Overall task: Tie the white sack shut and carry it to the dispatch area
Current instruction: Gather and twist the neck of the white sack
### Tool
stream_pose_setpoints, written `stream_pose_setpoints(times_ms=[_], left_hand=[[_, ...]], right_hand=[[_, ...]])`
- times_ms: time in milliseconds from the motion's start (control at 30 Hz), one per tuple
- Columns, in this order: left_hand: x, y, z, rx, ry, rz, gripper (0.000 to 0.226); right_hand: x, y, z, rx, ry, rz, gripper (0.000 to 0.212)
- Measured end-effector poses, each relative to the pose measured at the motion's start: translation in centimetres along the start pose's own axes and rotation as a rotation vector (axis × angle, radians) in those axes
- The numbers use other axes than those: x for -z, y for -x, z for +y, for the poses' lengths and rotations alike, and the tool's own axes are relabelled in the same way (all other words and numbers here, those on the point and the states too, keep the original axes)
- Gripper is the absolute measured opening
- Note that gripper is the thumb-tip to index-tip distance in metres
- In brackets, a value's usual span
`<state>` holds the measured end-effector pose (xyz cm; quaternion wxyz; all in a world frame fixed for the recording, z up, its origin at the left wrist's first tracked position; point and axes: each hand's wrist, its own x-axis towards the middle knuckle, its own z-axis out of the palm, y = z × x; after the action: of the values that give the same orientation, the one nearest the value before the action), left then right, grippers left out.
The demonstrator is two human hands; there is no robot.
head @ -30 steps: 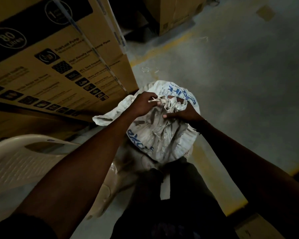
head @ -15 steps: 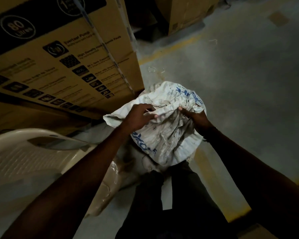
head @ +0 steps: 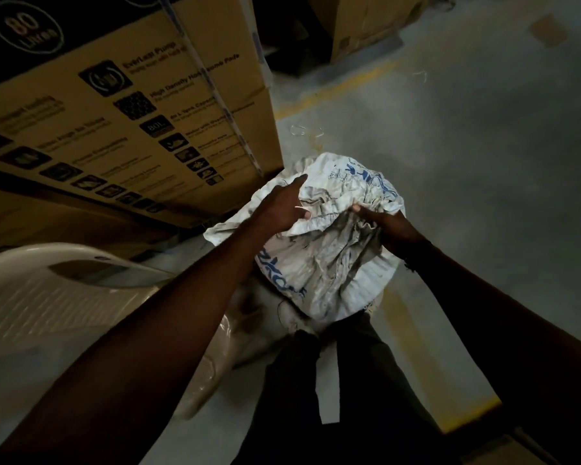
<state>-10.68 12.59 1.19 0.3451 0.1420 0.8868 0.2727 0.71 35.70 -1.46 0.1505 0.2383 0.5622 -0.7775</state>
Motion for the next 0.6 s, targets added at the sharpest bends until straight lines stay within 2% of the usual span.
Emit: stream_pose_setpoints(times_ms=[67,167,233,300,367,467,600], left_hand=[[0.3,-1.5,-0.6,0.0,-0.046,-0.036,0.083],[0.7,-2.3,-0.1,-0.039,-0.084,0.031,0.046],[0.7,-2.0,0.4,-0.115,-0.212,0.129,0.028],[0.5,-1.6,0.3,-0.154,-0.284,0.234,0.024],[0.2,-1.3,0.2,-0.197,-0.216,0.217,0.021],[-0.1,-1.2,1.3,-0.215,-0.058,0.139,0.015],[0.4,-1.4,3.5,-0.253,-0.003,0.145,0.012]], right_hand=[[-0.2,0.2,-0.2,-0.011,0.013,0.016,0.072],[-0.3,0.0,0.0,0.009,0.005,0.065,0.061],[-0.4,-0.5,0.1,0.038,-0.013,0.118,0.054],[-0.8,-1.2,-0.3,0.081,0.001,0.2,0.051],[-1.3,-1.6,-0.8,0.123,0.018,0.226,0.051],[-2.2,-2.1,-1.1,0.156,0.078,0.144,0.051],[-3.4,-2.8,-0.9,0.161,0.147,0.05,0.057]])
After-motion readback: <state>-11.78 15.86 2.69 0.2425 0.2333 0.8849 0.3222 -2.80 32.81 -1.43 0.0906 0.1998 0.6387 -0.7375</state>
